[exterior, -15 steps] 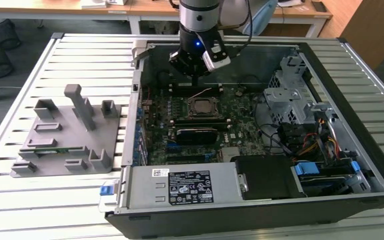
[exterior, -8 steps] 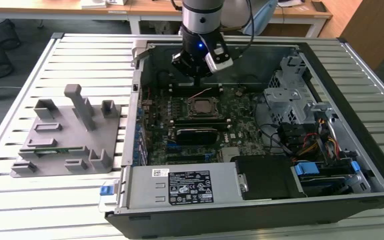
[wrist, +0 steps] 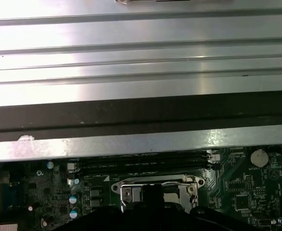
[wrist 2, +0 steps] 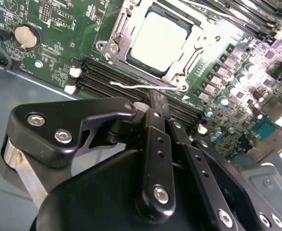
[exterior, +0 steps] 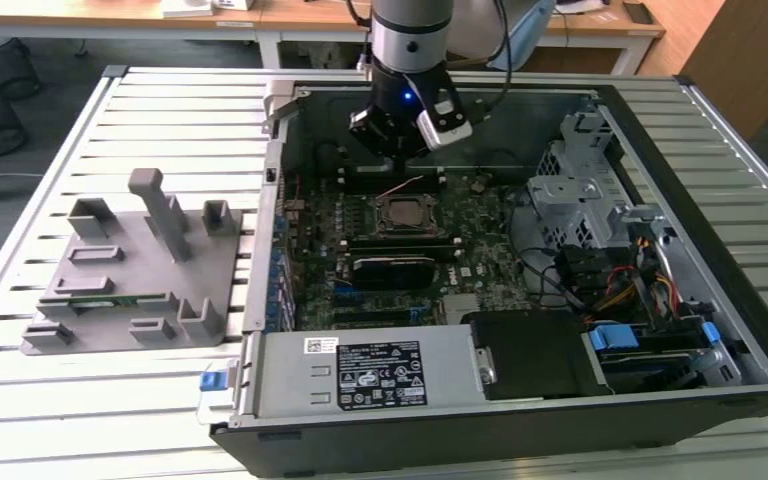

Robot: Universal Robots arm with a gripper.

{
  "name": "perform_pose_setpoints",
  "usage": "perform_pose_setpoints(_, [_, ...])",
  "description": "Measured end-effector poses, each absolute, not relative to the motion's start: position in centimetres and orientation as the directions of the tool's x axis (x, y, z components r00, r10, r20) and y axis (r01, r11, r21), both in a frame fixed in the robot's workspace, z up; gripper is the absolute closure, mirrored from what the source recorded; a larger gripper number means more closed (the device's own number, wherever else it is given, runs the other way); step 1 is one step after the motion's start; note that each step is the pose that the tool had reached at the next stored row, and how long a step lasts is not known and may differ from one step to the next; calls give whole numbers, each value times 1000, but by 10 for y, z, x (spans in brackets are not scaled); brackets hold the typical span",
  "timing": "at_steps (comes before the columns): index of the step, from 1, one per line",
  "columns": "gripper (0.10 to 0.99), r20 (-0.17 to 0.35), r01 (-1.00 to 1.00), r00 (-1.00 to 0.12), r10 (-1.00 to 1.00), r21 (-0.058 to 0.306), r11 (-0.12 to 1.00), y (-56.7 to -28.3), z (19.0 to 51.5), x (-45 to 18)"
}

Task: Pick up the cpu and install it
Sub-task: 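Install the first cpu locking lever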

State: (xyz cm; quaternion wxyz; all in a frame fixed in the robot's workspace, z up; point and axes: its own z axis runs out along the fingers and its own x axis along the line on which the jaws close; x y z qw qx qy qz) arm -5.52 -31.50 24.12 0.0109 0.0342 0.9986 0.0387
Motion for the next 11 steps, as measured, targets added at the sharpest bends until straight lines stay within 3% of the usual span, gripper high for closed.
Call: perform_pose_setpoints(11, [980, -19, 17, -1000, 19, 78, 997, -313, 232, -48])
